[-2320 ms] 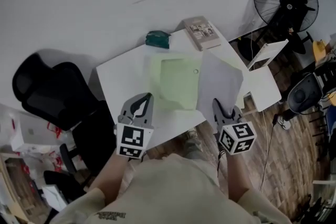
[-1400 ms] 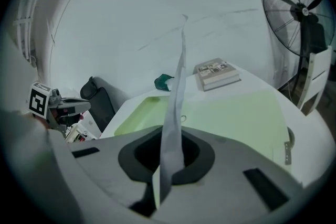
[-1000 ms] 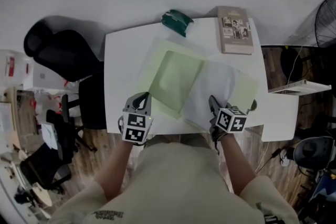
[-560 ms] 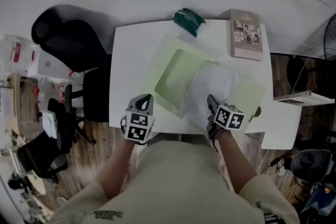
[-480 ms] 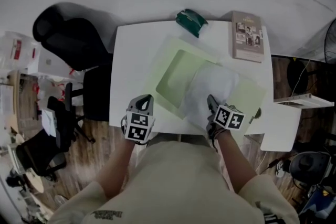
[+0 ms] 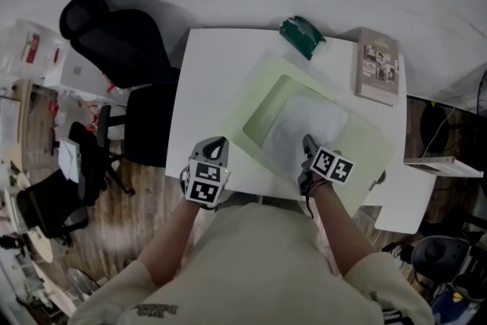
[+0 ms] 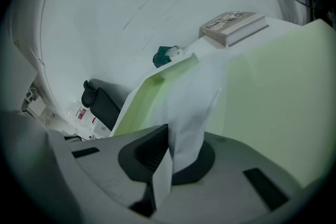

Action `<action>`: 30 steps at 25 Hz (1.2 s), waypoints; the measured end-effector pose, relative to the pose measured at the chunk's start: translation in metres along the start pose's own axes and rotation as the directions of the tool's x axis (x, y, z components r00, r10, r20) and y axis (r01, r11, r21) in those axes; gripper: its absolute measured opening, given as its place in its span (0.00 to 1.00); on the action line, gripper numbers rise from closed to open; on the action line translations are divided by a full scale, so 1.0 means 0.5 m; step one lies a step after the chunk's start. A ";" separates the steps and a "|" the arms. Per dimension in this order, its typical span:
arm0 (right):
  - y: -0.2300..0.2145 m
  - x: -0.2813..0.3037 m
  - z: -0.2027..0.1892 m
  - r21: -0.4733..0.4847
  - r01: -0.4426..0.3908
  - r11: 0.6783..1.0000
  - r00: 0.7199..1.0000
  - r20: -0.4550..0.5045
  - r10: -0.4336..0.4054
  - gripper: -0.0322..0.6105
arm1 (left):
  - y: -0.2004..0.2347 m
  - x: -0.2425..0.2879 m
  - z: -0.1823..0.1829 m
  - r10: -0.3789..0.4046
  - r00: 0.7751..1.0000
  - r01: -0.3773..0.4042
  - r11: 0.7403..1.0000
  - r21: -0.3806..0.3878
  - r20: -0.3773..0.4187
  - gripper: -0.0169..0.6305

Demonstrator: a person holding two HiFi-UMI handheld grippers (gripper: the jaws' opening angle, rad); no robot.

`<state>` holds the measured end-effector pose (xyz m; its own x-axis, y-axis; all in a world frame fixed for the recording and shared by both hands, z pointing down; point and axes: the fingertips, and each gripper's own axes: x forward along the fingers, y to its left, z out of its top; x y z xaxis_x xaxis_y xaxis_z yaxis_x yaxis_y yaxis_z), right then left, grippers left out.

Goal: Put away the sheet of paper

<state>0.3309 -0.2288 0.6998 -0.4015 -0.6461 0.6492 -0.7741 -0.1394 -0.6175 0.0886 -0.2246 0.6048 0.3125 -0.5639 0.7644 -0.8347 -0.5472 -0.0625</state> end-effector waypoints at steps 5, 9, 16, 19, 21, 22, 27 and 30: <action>0.013 0.044 -0.004 0.067 0.011 0.998 1.000 -0.010 -0.010 0.09 | 0.031 -0.009 -0.019 0.003 1.000 -0.004 1.000 -0.031 -0.005 0.06; 0.031 0.075 -0.010 0.144 0.009 0.990 1.000 -0.010 -0.008 0.09 | 0.055 -0.011 -0.034 0.004 1.000 -0.005 0.998 -0.065 -0.012 0.06; 0.072 0.127 -0.010 0.184 -0.005 0.983 1.000 -0.004 0.006 0.09 | 0.080 -0.007 -0.037 0.001 1.000 -0.002 0.996 -0.092 -0.006 0.06; 0.089 0.150 -0.008 0.186 -0.014 0.983 1.000 -0.016 0.017 0.09 | 0.090 -0.004 -0.037 0.001 1.000 -0.002 0.995 -0.096 -0.004 0.06; 0.100 0.163 -0.006 0.184 -0.026 0.982 0.999 -0.030 0.032 0.09 | 0.097 -0.005 -0.036 0.005 1.000 -0.006 0.996 -0.093 -0.003 0.06; 0.106 0.168 -0.005 0.191 -0.034 0.981 0.998 -0.036 0.042 0.09 | 0.101 -0.007 -0.035 0.008 1.000 -0.008 0.996 -0.089 -0.002 0.06; 0.121 0.192 -0.012 0.275 -0.046 0.960 0.997 -0.043 0.060 0.09 | 0.113 -0.013 -0.038 0.013 1.000 -0.013 0.996 -0.086 0.004 0.06; 0.125 0.198 -0.019 0.273 -0.058 0.960 0.996 -0.051 0.074 0.09 | 0.113 -0.016 -0.040 0.010 1.000 -0.009 0.996 -0.089 0.007 0.06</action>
<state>0.2380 -0.2943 0.7299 -0.4822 -0.6158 0.6231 -0.5862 -0.3017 -0.7519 0.0295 -0.2385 0.6079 0.3075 -0.5738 0.7591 -0.8746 -0.4847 -0.0120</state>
